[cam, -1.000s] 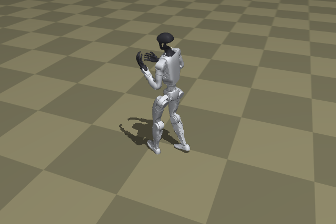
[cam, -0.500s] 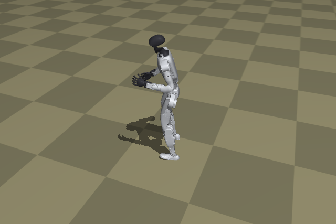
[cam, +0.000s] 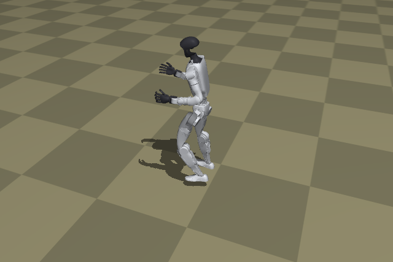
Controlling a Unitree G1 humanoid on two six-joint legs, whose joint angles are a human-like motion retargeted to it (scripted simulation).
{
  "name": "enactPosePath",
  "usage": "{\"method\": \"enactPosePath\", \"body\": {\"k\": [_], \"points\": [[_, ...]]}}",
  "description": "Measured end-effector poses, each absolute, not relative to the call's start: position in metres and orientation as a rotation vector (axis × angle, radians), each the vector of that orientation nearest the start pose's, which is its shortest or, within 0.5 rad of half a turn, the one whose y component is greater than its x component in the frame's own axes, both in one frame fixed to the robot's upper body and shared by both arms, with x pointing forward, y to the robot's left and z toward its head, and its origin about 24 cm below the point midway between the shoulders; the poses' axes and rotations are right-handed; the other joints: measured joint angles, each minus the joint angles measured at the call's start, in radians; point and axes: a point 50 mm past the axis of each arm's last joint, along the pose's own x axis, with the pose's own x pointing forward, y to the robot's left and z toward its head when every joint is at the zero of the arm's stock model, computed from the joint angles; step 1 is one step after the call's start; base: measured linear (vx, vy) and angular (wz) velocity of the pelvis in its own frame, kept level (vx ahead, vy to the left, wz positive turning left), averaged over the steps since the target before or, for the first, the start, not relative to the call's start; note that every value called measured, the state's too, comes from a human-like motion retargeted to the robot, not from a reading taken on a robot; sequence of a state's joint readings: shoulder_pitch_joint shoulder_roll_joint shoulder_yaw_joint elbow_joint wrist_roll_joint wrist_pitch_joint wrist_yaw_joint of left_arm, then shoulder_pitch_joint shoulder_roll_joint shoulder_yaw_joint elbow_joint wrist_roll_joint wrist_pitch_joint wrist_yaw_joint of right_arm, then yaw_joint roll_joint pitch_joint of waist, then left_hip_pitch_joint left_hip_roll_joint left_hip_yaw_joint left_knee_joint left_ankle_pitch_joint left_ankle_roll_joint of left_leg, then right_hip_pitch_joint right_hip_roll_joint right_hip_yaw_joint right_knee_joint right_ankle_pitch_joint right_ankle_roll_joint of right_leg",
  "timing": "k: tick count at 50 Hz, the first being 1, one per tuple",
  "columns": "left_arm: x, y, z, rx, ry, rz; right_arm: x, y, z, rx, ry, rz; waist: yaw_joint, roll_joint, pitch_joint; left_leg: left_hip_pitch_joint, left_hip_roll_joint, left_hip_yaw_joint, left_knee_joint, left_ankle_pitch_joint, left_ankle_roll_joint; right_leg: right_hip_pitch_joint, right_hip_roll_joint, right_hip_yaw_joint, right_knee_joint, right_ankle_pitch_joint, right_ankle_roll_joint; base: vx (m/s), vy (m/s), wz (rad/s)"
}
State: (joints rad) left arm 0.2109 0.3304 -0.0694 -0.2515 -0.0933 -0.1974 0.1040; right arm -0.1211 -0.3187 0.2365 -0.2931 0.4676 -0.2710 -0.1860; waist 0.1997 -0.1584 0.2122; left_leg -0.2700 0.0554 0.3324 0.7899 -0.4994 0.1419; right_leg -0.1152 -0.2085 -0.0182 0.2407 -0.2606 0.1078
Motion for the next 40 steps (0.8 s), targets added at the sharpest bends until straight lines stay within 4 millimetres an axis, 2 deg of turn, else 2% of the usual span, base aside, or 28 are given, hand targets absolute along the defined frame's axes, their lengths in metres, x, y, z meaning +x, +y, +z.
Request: {"method": "enactPosePath", "body": {"k": [2,3,5,7,8,9,11,13,15,16,18,20,22,24,25,27,28,30,32,33,35,37,38,40], "points": [[0.232,0.163,0.102,0.125,-0.380,0.019,0.243,-0.150,0.098,0.182,-0.312,0.100,-0.101,-0.010,-0.046,0.065,-0.020,-0.022,0.029,0.026,-0.002,-0.021,-0.011,-0.007,-0.067,0.113,0.001,-0.65,0.16,0.02],[0.242,0.149,0.119,0.084,-0.464,0.013,0.233,-0.157,0.076,0.153,-0.228,0.059,-0.150,-0.008,-0.065,0.102,-0.032,-0.041,0.022,0.056,-0.005,-0.030,-0.017,-0.008,-0.099,0.172,0.004,-0.68,0.19,0.23],[0.255,0.124,0.156,0.020,-0.634,-0.045,0.208,-0.174,0.046,0.137,-0.095,-0.016,-0.233,0.009,-0.096,0.175,-0.050,-0.093,-0.024,0.129,-0.016,-0.054,-0.022,-0.005,-0.144,0.272,0.021,-0.72,0.21,0.29],[0.263,0.106,0.199,0.041,-0.824,-0.141,0.187,-0.196,0.033,0.134,-0.016,-0.048,-0.290,0.044,-0.106,0.243,-0.051,-0.165,-0.125,0.132,-0.057,-0.094,-0.023,-0.045,-0.139,0.295,0.054,-0.77,0.25,0.25],[0.263,0.098,0.222,0.084,-0.937,-0.189,0.180,-0.206,0.032,0.125,0.000,-0.042,-0.314,0.066,-0.109,0.261,-0.041,-0.197,-0.174,0.082,-0.093,-0.141,-0.027,-0.095,-0.072,0.262,0.086,-0.81,0.28,0.20],[0.263,0.092,0.245,0.143,-1.039,-0.220,0.178,-0.212,0.033,0.112,0.009,-0.036,-0.332,0.089,-0.099,0.287,-0.035,-0.227,-0.249,0.017,-0.116,-0.158,-0.029,-0.146,-0.046,0.231,0.080,-0.88,0.28,0.17],[0.260,0.081,0.286,0.265,-1.213,-0.236,0.184,-0.216,0.037,0.097,-0.003,-0.032,-0.359,0.129,-0.061,0.314,-0.017,-0.260,-0.362,-0.105,-0.131,-0.179,-0.040,-0.240,0.050,0.147,0.041,-0.92,0.24,0.20],[0.258,0.075,0.310,0.323,-1.305,-0.205,0.200,-0.209,0.046,0.117,-0.061,-0.052,-0.368,0.148,-0.014,0.270,-0.003,-0.259,-0.336,-0.162,-0.098,-0.216,-0.070,-0.280,0.263,0.031,0.006,-0.83,0.16,0.29],[0.258,0.079,0.307,0.268,-1.279,-0.173,0.212,-0.199,0.056,0.164,-0.135,-0.082,-0.350,0.163,-0.004,0.159,0.016,-0.243,-0.191,-0.163,-0.084,-0.252,-0.094,-0.274,0.506,-0.055,-0.007,-0.70,0.09,0.00],[0.260,0.085,0.296,0.216,-1.221,-0.156,0.220,-0.190,0.065,0.193,-0.180,-0.075,-0.307,0.172,-0.008,0.146,0.015,-0.232,-0.222,-0.122,-0.069,-0.233,-0.071,-0.256,0.521,-0.071,-0.018,-0.71,0.05,-0.74],[0.259,0.107,0.264,0.117,-1.082,-0.116,0.233,-0.172,0.085,0.252,-0.279,-0.035,-0.222,0.187,-0.026,0.134,0.023,-0.192,-0.292,-0.042,-0.065,-0.192,-0.027,-0.222,0.559,-0.087,-0.022,-0.68,0.00,-1.32],[0.247,0.139,0.217,0.061,-0.896,-0.050,0.243,-0.149,0.110,0.314,-0.378,0.059,-0.152,0.194,-0.069,0.139,0.034,-0.150,-0.401,0.039,-0.062,-0.143,0.017,-0.189,0.566,-0.074,-0.010,-0.62,-0.07,-1.37],[0.224,0.174,0.164,0.059,-0.661,0.026,0.250,-0.126,0.137,0.356,-0.479,0.183,-0.102,0.186,-0.125,0.131,0.040,-0.123,-0.506,0.122,-0.050,-0.094,0.068,-0.121,0.538,-0.024,0.010,-0.64,-0.15,-1.13],[0.190,0.204,0.118,0.083,-0.418,0.085,0.252,-0.106,0.167,0.365,-0.594,0.300,-0.062,0.169,-0.166,0.109,0.043,-0.098,-0.575,0.196,-0.049,-0.034,0.126,-0.003,0.482,0.042,0.039,-0.67,-0.21,-0.86],[0.171,0.218,0.099,0.096,-0.303,0.107,0.252,-0.097,0.182,0.360,-0.659,0.351,-0.042,0.158,-0.177,0.098,0.043,-0.085,-0.598,0.227,-0.051,0.003,0.153,0.067,0.444,0.067,0.055,-0.72,-0.26,-0.59],[0.138,0.236,0.075,0.117,-0.134,0.132,0.247,-0.081,0.213,0.354,-0.800,0.434,-0.012,0.135,-0.169,0.030,0.046,-0.056,-0.541,0.258,-0.080,0.083,0.168,0.172,0.316,0.010,0.055,-0.77,-0.29,-0.29],[0.125,0.242,0.070,0.121,-0.081,0.142,0.244,-0.073,0.229,0.357,-0.872,0.470,0.000,0.126,-0.149,-0.012,0.049,-0.044,-0.485,0.262,-0.096,0.121,0.158,0.190,0.242,-0.055,0.039,-0.84,-0.29,-0.04],[0.116,0.246,0.065,0.106,-0.037,0.166,0.237,-0.060,0.255,0.336,-0.991,0.536,0.033,0.117,-0.088,-0.066,0.035,-0.050,-0.462,0.293,-0.084,0.151,0.128,0.169,0.143,-0.180,-0.014,-0.92,-0.26,0.11],[0.128,0.242,0.066,0.093,-0.078,0.181,0.237,-0.053,0.265,0.282,-1.034,0.569,0.060,0.127,-0.022,-0.092,0.017,-0.074,-0.470,0.282,-0.070,0.137,0.116,0.126,0.114,-0.226,-0.057,-0.94,-0.20,0.36],[0.138,0.237,0.069,0.101,-0.118,0.183,0.239,-0.053,0.262,0.243,-1.026,0.564,0.064,0.132,0.001,-0.105,0.013,-0.080,-0.444,0.251,-0.075,0.125,0.116,0.114,0.108,-0.224,-0.069,-0.88,-0.17,0.62],[0.162,0.224,0.080,0.127,-0.226,0.181,0.250,-0.062,0.242,0.079,-0.971,0.507,0.055,0.125,0.016,-0.110,-0.002,-0.065,-0.376,0.193,-0.069,0.094,0.109,0.095,0.088,-0.179,-0.059,-0.80,-0.15,0.87],[0.194,0.201,0.100,0.160,-0.370,0.144,0.257,-0.082,0.208,-0.161,-0.872,0.432,0.023,0.097,-0.004,-0.080,-0.019,-0.020,-0.281,0.145,-0.050,0.073,0.088,0.059,0.027,-0.093,-0.039,-0.72,-0.13,1.15],[0.207,0.188,0.113,0.169,-0.449,0.113,0.257,-0.093,0.188,-0.248,-0.798,0.412,0.000,0.079,-0.020,-0.055,-0.030,-0.003,-0.233,0.122,-0.042,0.068,0.074,0.038,-0.012,-0.046,-0.033,-0.68,-0.09,1.25],[0.226,0.163,0.145,0.169,-0.608,0.032,0.247,-0.116,0.147,-0.293,-0.602,0.401,-0.053,0.045,-0.061,0.003,-0.056,0.004,-0.144,0.078,-0.029,0.054,0.048,-0.001,-0.080,0.036,-0.025,-0.67,-0.05,1.30]]}}
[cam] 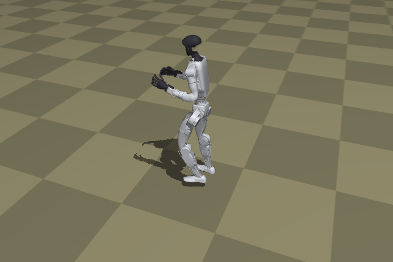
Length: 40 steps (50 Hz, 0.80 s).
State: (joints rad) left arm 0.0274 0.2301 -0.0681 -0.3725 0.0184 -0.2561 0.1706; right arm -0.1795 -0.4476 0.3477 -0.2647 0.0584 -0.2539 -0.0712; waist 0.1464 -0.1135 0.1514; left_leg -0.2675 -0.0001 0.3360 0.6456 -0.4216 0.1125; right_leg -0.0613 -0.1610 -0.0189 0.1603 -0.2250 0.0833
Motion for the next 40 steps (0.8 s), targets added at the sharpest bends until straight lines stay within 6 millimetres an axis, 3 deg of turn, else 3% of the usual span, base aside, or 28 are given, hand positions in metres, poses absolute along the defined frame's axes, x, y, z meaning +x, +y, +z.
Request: {"method": "enactPosePath", "body": {"k": [4,8,10,12,14,16,18,22,25,27,29,32,35,37,40], "points": [[0.239,0.123,0.212,0.126,-0.906,-0.150,0.205,-0.162,0.081,-0.056,-0.203,0.316,-0.126,-0.030,-0.077,0.122,-0.016,-0.040,0.133,-0.042,0.005,-0.065,-0.038,-0.080,-0.057,0.060,0.029,-0.69,0.04,1.27],[0.241,0.090,0.264,0.191,-1.126,-0.300,0.163,-0.200,0.047,0.050,0.046,0.173,-0.241,-0.018,-0.083,0.262,0.028,-0.104,0.127,0.025,-0.036,-0.141,-0.042,-0.151,-0.075,0.088,0.019,-0.82,0.16,0.93],[0.245,0.074,0.278,0.251,-1.182,-0.343,0.156,-0.217,0.043,0.002,0.093,0.127,-0.293,-0.002,-0.049,0.327,0.017,-0.192,-0.004,-0.047,-0.073,-0.181,-0.038,-0.172,-0.092,0.140,0.024,-0.99,0.28,0.62],[0.252,0.063,0.284,0.294,-1.201,-0.357,0.165,-0.227,0.050,-0.033,0.050,0.089,-0.347,0.010,0.019,0.362,0.000,-0.261,-0.139,-0.171,-0.085,-0.212,-0.044,-0.189,-0.104,0.182,0.044,-1.05,0.30,0.63],[0.259,0.058,0.284,0.337,-1.195,-0.349,0.182,-0.226,0.065,-0.007,-0.055,0.046,-0.397,0.016,0.084,0.338,-0.008,-0.273,-0.176,-0.226,-0.069,-0.231,-0.064,-0.216,-0.087,0.170,0.056,-1.02,0.27,0.69],[0.265,0.063,0.278,0.375,-1.156,-0.340,0.203,-0.213,0.085,0.056,-0.197,0.008,-0.422,0.030,0.117,0.256,-0.004,-0.257,-0.133,-0.216,-0.038,-0.251,-0.076,-0.247,-0.002,0.112,0.041,-0.94,0.25,0.28],[0.268,0.077,0.261,0.368,-1.069,-0.342,0.222,-0.194,0.107,0.134,-0.339,-0.013,-0.395,0.058,0.109,0.184,0.017,-0.234,-0.124,-0.166,-0.028,-0.271,-0.062,-0.262,0.161,0.037,0.006,-0.80,0.20,-0.66],[0.251,0.116,0.198,0.120,-0.752,-0.383,0.240,-0.153,0.152,0.346,-0.556,0.038,-0.240,0.104,0.013,0.161,0.051,-0.153,-0.312,-0.005,-0.036,-0.216,-0.005,-0.234,0.411,-0.065,-0.030,-0.63,0.05,-1.29],[0.227,0.145,0.146,-0.038,-0.481,-0.389,0.238,-0.127,0.186,0.449,-0.693,0.164,-0.116,0.110,-0.071,0.128,0.054,-0.122,-0.443,0.131,-0.030,-0.118,0.058,-0.132,0.395,-0.016,-0.005,-0.63,-0.09,-0.83],[0.206,0.167,0.118,-0.031,-0.322,-0.376,0.233,-0.111,0.209,0.436,-0.794,0.279,-0.037,0.090,-0.104,0.087,0.040,-0.105,-0.481,0.192,-0.038,-0.041,0.074,-0.052,0.298,0.020,0.012,-0.70,-0.12,-0.55],[0.186,0.189,0.096,0.019,-0.184,-0.343,0.226,-0.095,0.232,0.411,-0.899,0.413,0.027,0.058,-0.100,0.034,0.011,-0.103,-0.463,0.204,-0.043,0.032,0.052,-0.005,0.154,-0.036,0.016,-0.77,-0.13,-0.33],[0.158,0.221,0.073,0.081,-0.032,-0.219,0.218,-0.068,0.263,0.372,-1.018,0.601,0.078,0.012,-0.032,-0.079,-0.029,-0.138,-0.297,0.133,-0.032,0.079,-0.002,0.001,-0.008,-0.156,0.015,-0.81,-0.11,-0.23],[0.147,0.239,0.056,0.124,0.012,-0.026,0.226,-0.051,0.261,0.216,-1.032,0.611,0.075,0.003,0.041,-0.155,-0.014,-0.142,-0.041,-0.005,-0.013,0.045,-0.009,0.011,-0.003,-0.173,0.003,-0.76,-0.05,-0.20],[0.160,0.234,0.052,0.143,-0.035,0.051,0.239,-0.054,0.230,0.020,-0.948,0.534,0.051,-0.016,0.055,-0.141,0.001,-0.112,0.084,-0.063,0.019,0.007,-0.012,0.017,0.025,-0.125,0.000,-0.67,-0.05,0.12],[0.202,0.204,0.076,0.140,-0.236,0.087,0.241,-0.082,0.172,-0.093,-0.732,0.387,-0.002,-0.059,0.042,-0.069,-0.013,-0.112,0.181,-0.094,0.043,-0.026,-0.027,-0.002,0.008,-0.032,0.004,-0.61,-0.03,0.54]]}}
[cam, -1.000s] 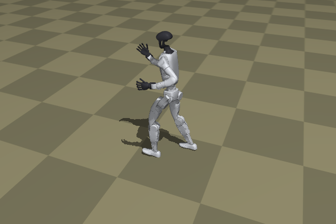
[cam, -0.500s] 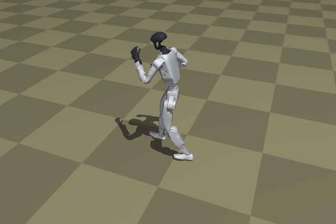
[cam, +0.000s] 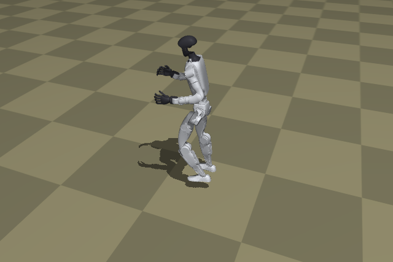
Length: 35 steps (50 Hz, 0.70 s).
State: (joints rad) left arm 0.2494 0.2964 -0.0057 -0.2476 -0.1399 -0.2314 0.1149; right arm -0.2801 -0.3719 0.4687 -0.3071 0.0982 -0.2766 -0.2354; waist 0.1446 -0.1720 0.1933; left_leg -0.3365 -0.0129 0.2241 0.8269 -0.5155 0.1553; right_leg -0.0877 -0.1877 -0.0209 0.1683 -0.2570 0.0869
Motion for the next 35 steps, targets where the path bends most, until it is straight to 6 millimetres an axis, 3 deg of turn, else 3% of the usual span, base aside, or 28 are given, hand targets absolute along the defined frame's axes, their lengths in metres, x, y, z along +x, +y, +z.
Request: {"method": "enactPosePath", "body": {"k": [4,7,9,12,16,18,20,23,25,28,32,35], "points": [[0.253,0.149,0.153,0.106,-0.594,-0.038,0.212,-0.143,0.103,0.053,-0.332,0.227,-0.093,-0.023,-0.063,0.124,-0.028,-0.078,0.012,0.012,-0.041,-0.030,-0.012,-0.069,-0.054,0.076,0.023,-0.60,0.07,0.89],[0.266,0.109,0.217,0.147,-0.857,-0.185,0.182,-0.183,0.071,-0.008,-0.118,0.147,-0.170,-0.020,-0.091,0.231,-0.010,-0.120,-0.054,0.098,-0.089,-0.073,-0.004,-0.116,-0.068,0.114,0.037,-0.72,0.17,0.71],[0.266,0.081,0.254,0.172,-1.008,-0.281,0.170,-0.204,0.060,-0.071,-0.024,0.128,-0.220,-0.005,-0.069,0.308,0.004,-0.148,-0.167,0.090,-0.131,-0.108,0.005,-0.134,-0.071,0.151,0.050,-0.85,0.25,0.45],[0.257,0.044,0.296,0.221,-1.191,-0.392,0.169,-0.222,0.058,-0.121,0.021,0.106,-0.295,0.025,0.013,0.386,0.003,-0.192,-0.367,-0.044,-0.165,-0.157,0.006,-0.151,-0.073,0.211,0.075,-0.96,0.30,0.39],[0.254,0.028,0.317,0.439,-1.306,-0.405,0.191,-0.215,0.066,-0.043,-0.071,0.031,-0.354,0.069,0.106,0.325,0.001,-0.192,-0.427,-0.056,-0.104,-0.209,-0.021,-0.218,0.072,0.112,0.052,-0.92,0.27,0.48],[0.257,0.033,0.312,0.512,-1.289,-0.389,0.204,-0.200,0.073,0.040,-0.148,-0.014,-0.334,0.111,0.121,0.267,0.016,-0.194,-0.420,-0.001,-0.092,-0.209,-0.010,-0.242,0.223,0.027,0.022,-0.79,0.22,0.01],[0.259,0.043,0.294,0.482,-1.215,-0.406,0.220,-0.179,0.085,0.137,-0.235,-0.034,-0.287,0.153,0.114,0.228,0.032,-0.178,-0.448,0.068,-0.093,-0.186,0.017,-0.244,0.375,-0.035,-0.004,-0.71,0.18,-0.43],[0.256,0.067,0.244,0.241,-0.974,-0.471,0.240,-0.143,0.114,0.298,-0.376,0.002,-0.198,0.199,0.057,0.200,0.041,-0.142,-0.570,0.187,-0.079,-0.114,0.082,-0.199,0.488,-0.054,-0.008,-0.70,0.12,-0.63],[0.251,0.090,0.204,0.127,-0.783,-0.477,0.249,-0.120,0.139,0.358,-0.476,0.078,-0.139,0.210,0.014,0.172,0.037,-0.126,-0.646,0.264,-0.073,-0.055,0.135,-0.137,0.504,-0.007,0.006,-0.75,0.07,-0.54],[0.239,0.130,0.146,0.139,-0.511,-0.423,0.255,-0.092,0.184,0.330,-0.659,0.246,-0.048,0.201,-0.013,0.120,0.016,-0.100,-0.705,0.354,-0.082,0.069,0.191,-0.024,0.396,0.044,0.018,-0.83,0.02,-0.49],[0.212,0.185,0.093,0.209,-0.235,-0.290,0.250,-0.057,0.252,0.169,-0.968,0.451,0.059,0.160,0.078,0.011,-0.018,-0.078,-0.634,0.366,-0.106,0.181,0.132,0.015,0.122,-0.173,-0.042,-0.95,0.00,-0.74],[0.191,0.210,0.075,0.173,-0.155,-0.141,0.242,-0.044,0.270,0.030,-1.100,0.511,0.083,0.144,0.161,-0.049,0.001,-0.060,-0.505,0.250,-0.115,0.127,0.107,0.039,0.099,-0.186,-0.054,-0.92,0.01,-0.60]]}}
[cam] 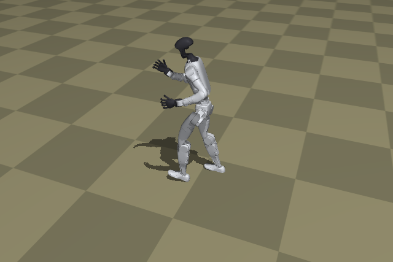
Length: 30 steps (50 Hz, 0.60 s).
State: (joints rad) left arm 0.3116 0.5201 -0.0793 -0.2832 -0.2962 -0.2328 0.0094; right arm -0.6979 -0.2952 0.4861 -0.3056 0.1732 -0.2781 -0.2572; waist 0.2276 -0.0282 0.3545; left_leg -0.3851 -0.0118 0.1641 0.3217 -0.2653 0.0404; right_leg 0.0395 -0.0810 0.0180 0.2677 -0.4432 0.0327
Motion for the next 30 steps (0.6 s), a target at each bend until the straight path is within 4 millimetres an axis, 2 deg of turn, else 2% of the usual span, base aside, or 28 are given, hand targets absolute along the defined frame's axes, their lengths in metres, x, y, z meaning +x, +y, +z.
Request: {"method": "enactPosePath", "body": {"k": [3,6,8,11,13,14,16,18,20,22,25,27,30], "points": [[0.186,0.207,0.079,0.093,-0.204,-0.031,0.246,-0.060,0.238,0.002,-0.972,0.482,-0.064,-0.042,-0.003,0.003,0.018,0.080,0.184,-0.095,0.043,-0.104,-0.027,-0.009,0.034,0.090,0.025,-0.77,0.01,0.36],[0.204,0.185,0.101,0.027,-0.330,-0.041,0.243,-0.094,0.183,0.093,-0.699,0.418,-0.159,-0.088,-0.052,0.067,0.021,0.124,0.366,-0.182,0.086,-0.143,-0.073,-0.055,-0.039,0.185,0.038,-0.66,0.06,1.03],[0.223,0.164,0.123,0.007,-0.433,-0.114,0.233,-0.123,0.144,0.115,-0.506,0.336,-0.209,-0.108,-0.091,0.135,0.014,0.108,0.434,-0.208,0.092,-0.159,-0.100,-0.090,-0.097,0.238,0.048,-0.65,0.14,1.04],[0.246,0.128,0.163,-0.002,-0.598,-0.264,0.205,-0.167,0.094,0.062,-0.237,0.217,-0.276,-0.117,-0.145,0.235,0.002,0.023,0.454,-0.137,0.071,-0.202,-0.122,-0.139,-0.155,0.307,0.062,-0.72,0.21,0.90],[0.254,0.105,0.191,0.015,-0.712,-0.360,0.186,-0.193,0.073,-0.016,-0.094,0.191,-0.326,-0.109,-0.156,0.306,-0.002,-0.050,0.402,-0.118,0.048,-0.238,-0.126,-0.165,-0.175,0.348,0.068,-0.84,0.29,0.70],[0.256,0.094,0.206,0.026,-0.774,-0.403,0.179,-0.203,0.069,-0.055,-0.042,0.195,-0.352,-0.101,-0.145,0.343,-0.002,-0.087,0.346,-0.158,0.036,-0.257,-0.126,-0.174,-0.175,0.364,0.074,-0.91,0.33,0.60],[0.256,0.073,0.236,0.052,-0.904,-0.474,0.173,-0.220,0.066,-0.112,0.028,0.215,-0.405,-0.082,-0.094,0.403,-0.002,-0.154,0.222,-0.287,0.022,-0.301,-0.127,-0.189,-0.145,0.376,0.087,-0.98,0.35,0.54],[0.253,0.054,0.263,0.094,-1.023,-0.521,0.175,-0.227,0.066,-0.129,0.052,0.215,-0.448,-0.070,-0.021,0.414,-0.003,-0.192,0.163,-0.385,0.034,-0.345,-0.142,-0.213,-0.059,0.339,0.093,-1.00,0.34,0.57],[0.250,0.039,0.282,0.157,-1.108,-0.533,0.183,-0.224,0.066,-0.115,0.027,0.175,-0.460,-0.056,0.038,0.358,-0.002,-0.189,0.205,-0.404,0.060,-0.387,-0.168,-0.248,0.086,0.249,0.076,-0.93,0.30,0.48],[0.249,0.034,0.287,0.182,-1.134,-0.513,0.195,-0.210,0.070,-0.084,-0.052,0.122,-0.415,-0.022,0.053,0.289,0.009,-0.167,0.240,-0.365,0.066,-0.415,-0.177,-0.270,0.266,0.148,0.040,-0.80,0.25,-0.08],[0.247,0.044,0.269,0.096,-1.067,-0.497,0.218,-0.171,0.090,-0.009,-0.238,0.106,-0.287,0.023,0.016,0.261,0.015,-0.126,0.127,-0.257,0.069,-0.402,-0.144,-0.251,0.448,0.073,0.019,-0.66,0.15,-0.85],[0.244,0.065,0.238,0.011,-0.940,-0.478,0.233,-0.139,0.116,0.062,-0.380,0.163,-0.208,0.040,-0.029,0.269,0.018,-0.106,-0.005,-0.153,0.076,-0.337,-0.086,-0.207,0.444,0.097,0.034,-0.61,0.05,-0.94],[0.234,0.108,0.183,-0.027,-0.694,-0.382,0.246,-0.096,0.168,0.147,-0.615,0.292,-0.116,0.045,-0.103,0.234,0.019,-0.089,-0.140,0.014,0.063,-0.224,0.011,-0.108,0.347,0.211,0.059,-0.67,-0.01,-0.60]]}}
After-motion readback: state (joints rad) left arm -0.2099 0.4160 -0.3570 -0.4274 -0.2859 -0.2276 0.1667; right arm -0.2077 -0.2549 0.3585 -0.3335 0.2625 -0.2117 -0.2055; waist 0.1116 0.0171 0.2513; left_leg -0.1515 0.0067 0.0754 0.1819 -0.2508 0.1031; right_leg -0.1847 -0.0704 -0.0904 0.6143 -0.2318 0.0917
